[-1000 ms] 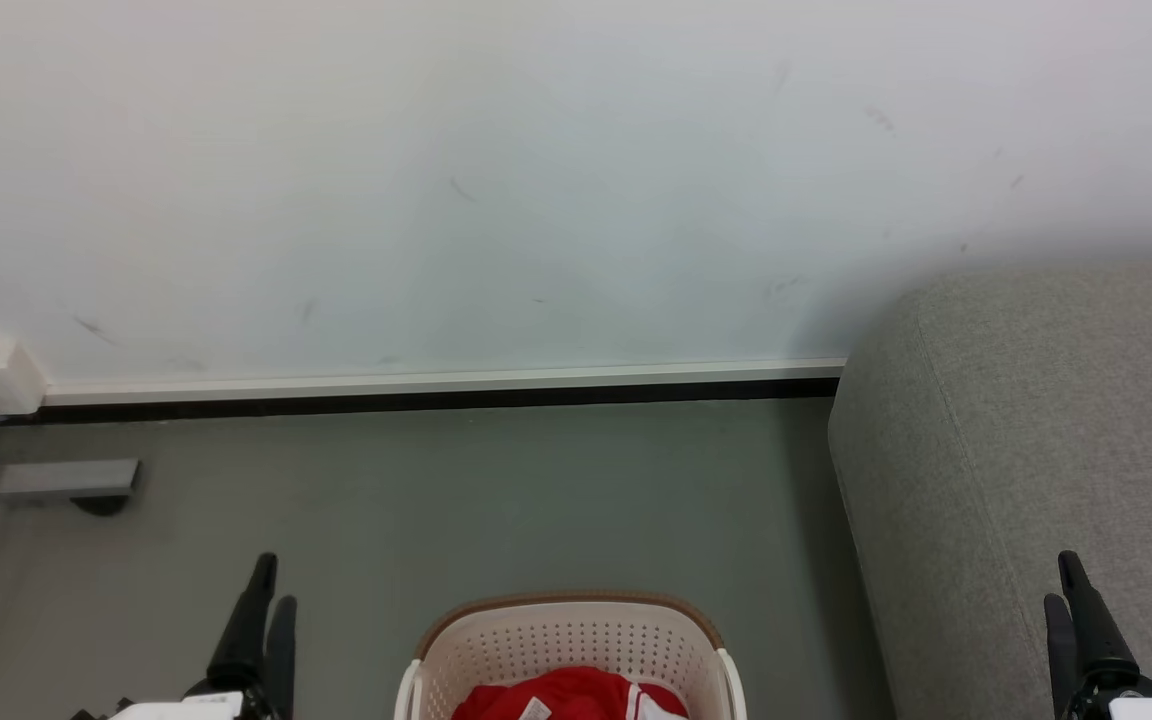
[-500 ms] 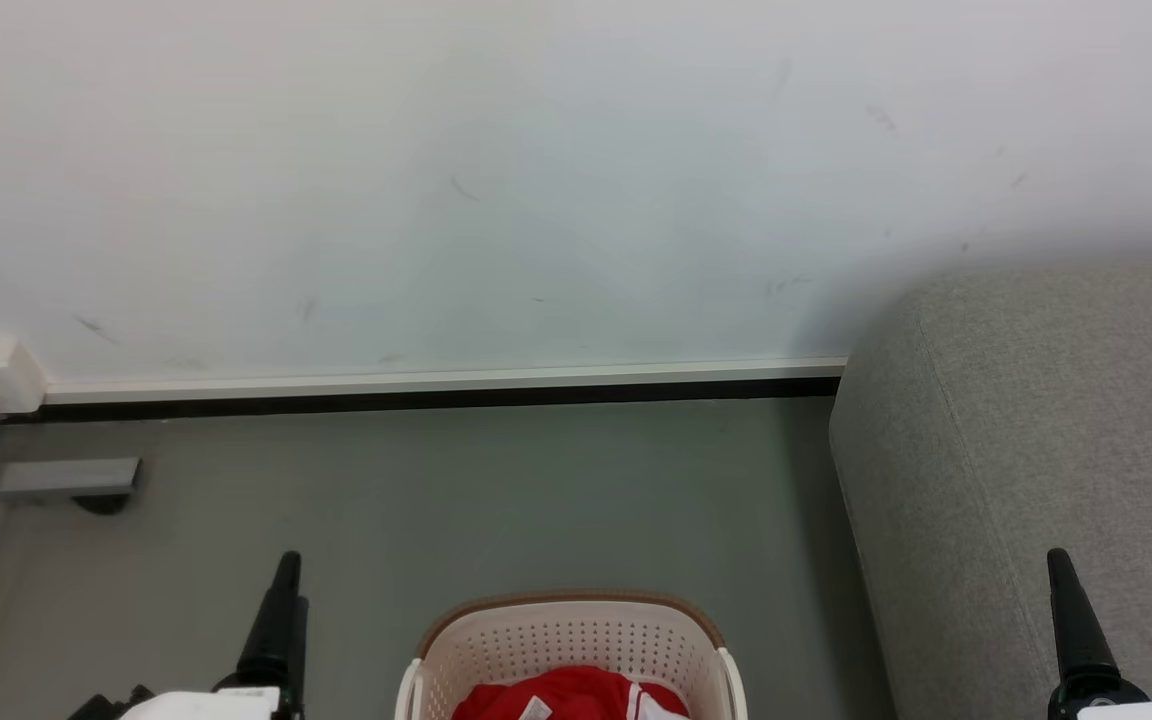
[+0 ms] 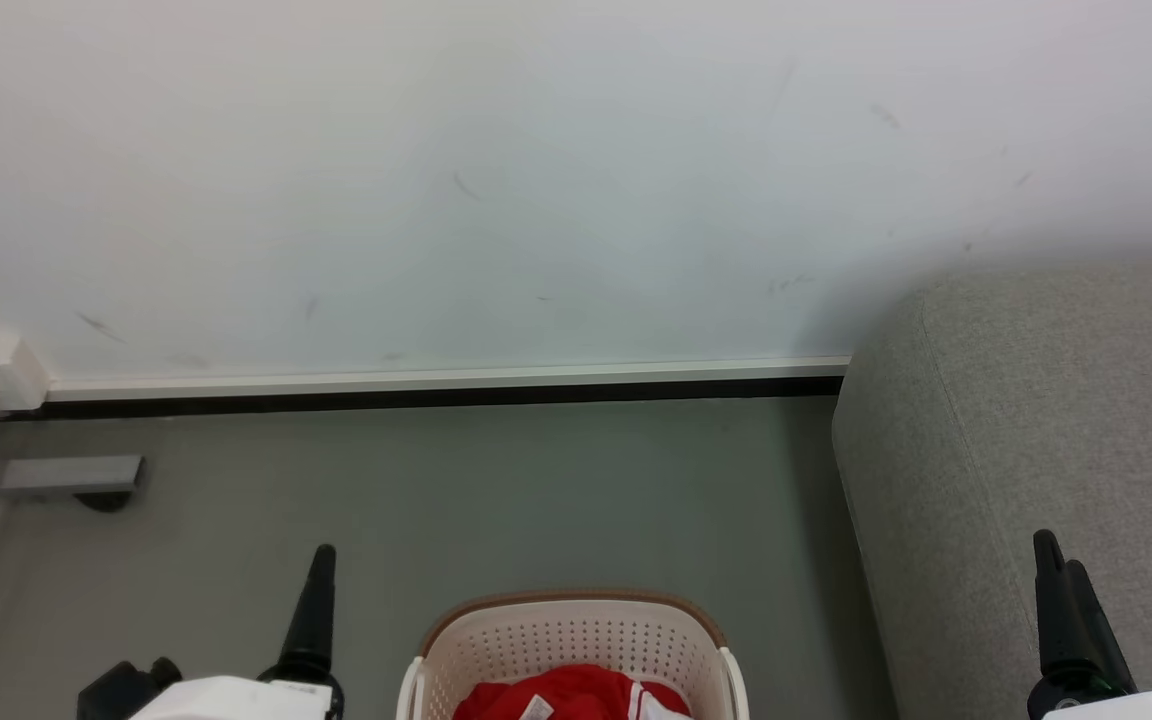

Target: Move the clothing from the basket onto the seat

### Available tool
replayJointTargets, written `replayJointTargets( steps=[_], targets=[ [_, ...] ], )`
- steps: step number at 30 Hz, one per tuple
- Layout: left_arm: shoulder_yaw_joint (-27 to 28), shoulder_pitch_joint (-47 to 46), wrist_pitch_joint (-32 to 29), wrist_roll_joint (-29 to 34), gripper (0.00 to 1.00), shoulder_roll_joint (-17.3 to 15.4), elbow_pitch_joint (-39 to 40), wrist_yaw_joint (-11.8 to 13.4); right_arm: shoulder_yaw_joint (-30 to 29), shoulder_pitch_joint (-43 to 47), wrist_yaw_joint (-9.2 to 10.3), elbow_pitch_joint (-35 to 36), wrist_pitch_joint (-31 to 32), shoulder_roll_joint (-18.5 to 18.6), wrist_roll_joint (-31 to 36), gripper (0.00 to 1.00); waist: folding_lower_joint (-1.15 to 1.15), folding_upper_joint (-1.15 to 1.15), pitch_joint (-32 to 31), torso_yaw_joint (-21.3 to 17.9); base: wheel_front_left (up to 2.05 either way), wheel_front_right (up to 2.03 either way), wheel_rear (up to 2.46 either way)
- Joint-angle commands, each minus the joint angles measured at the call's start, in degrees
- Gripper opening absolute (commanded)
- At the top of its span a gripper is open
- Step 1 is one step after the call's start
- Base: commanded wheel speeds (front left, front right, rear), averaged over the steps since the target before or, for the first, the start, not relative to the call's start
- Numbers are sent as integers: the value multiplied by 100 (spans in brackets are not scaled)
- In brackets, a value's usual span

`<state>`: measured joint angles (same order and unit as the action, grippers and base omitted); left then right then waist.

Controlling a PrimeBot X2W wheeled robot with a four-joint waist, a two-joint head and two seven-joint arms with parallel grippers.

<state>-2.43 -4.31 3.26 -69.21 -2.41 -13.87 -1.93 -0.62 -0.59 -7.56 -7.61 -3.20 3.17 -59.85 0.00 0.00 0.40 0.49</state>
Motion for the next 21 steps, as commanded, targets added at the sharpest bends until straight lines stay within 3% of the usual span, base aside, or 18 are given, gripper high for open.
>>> replayJointTargets(
  steps=[1,21],
  targets=[
    [-26,-117,62,212,100,-35,105,15,12,-14,5,115,-67,64,239,100,0,0,1,2,0,0,0],
    [-215,-103,414,2925,100,-101,-14,145,159,118,7,14,-420,245,2446,100,0,0,-19,55,0,0,0]
  ],
)
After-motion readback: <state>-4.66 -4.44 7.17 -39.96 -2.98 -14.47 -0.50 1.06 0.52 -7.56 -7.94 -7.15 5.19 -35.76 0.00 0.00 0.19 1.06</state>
